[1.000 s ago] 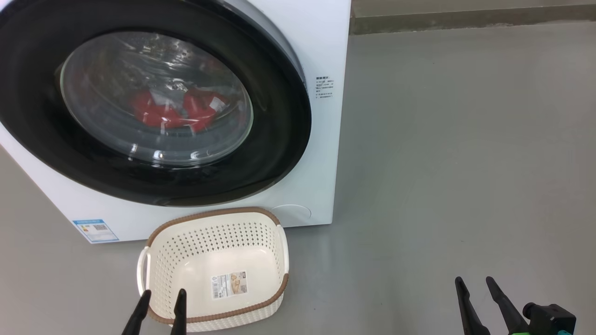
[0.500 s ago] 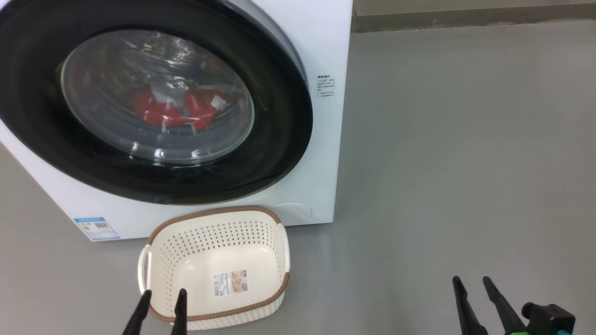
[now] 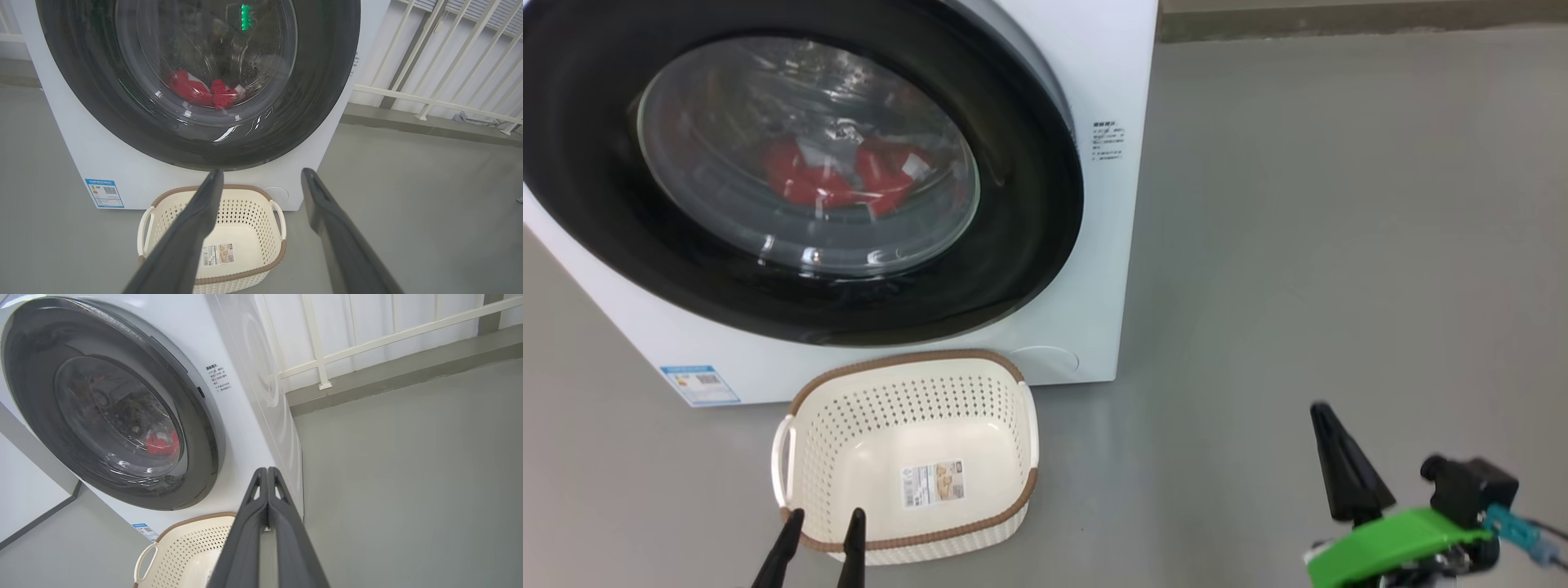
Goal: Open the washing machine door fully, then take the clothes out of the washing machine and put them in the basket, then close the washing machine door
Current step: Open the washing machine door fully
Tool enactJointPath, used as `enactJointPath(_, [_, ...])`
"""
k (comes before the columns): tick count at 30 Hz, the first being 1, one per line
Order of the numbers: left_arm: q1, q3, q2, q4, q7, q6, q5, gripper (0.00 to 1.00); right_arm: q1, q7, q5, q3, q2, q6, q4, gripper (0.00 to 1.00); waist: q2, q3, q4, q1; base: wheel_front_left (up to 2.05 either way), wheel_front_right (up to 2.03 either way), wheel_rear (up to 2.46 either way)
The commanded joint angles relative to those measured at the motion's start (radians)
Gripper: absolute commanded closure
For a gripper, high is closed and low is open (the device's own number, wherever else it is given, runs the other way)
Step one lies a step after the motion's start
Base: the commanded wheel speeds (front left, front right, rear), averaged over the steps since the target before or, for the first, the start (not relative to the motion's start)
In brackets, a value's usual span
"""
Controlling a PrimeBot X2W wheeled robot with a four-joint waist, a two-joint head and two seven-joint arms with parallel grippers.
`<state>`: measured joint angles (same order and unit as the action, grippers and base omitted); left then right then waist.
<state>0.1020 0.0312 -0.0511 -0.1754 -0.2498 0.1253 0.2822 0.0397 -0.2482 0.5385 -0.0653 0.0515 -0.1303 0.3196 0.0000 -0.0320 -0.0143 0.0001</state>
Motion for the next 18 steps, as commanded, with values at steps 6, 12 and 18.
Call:
enactJointPath(6, [-0.063,-0.01,-0.024,0.025,-0.012,0.005,0.017,0.0,0.13,-0.014,0.045,-0.04,0.018,0.0,-0.019,1.0,0.0,-0.04,-0.03,0.0,0.0,0.0,0.0])
enactJointPath(12, [-0.097,0.013,-0.029,0.025,-0.012,0.005,0.029,0.0,0.236,-0.014,0.123,-0.068,0.036,0.0,-0.004,1.0,0.0,-0.086,-0.059,0.0,0.0,0.0,0.0])
enactJointPath(18, [-0.133,0.029,-0.031,0.025,-0.012,0.005,0.041,0.0,0.345,-0.014,0.204,-0.111,0.072,0.0,0.014,1.0,0.0,-0.132,-0.082,0.0,0.0,0.0,0.0])
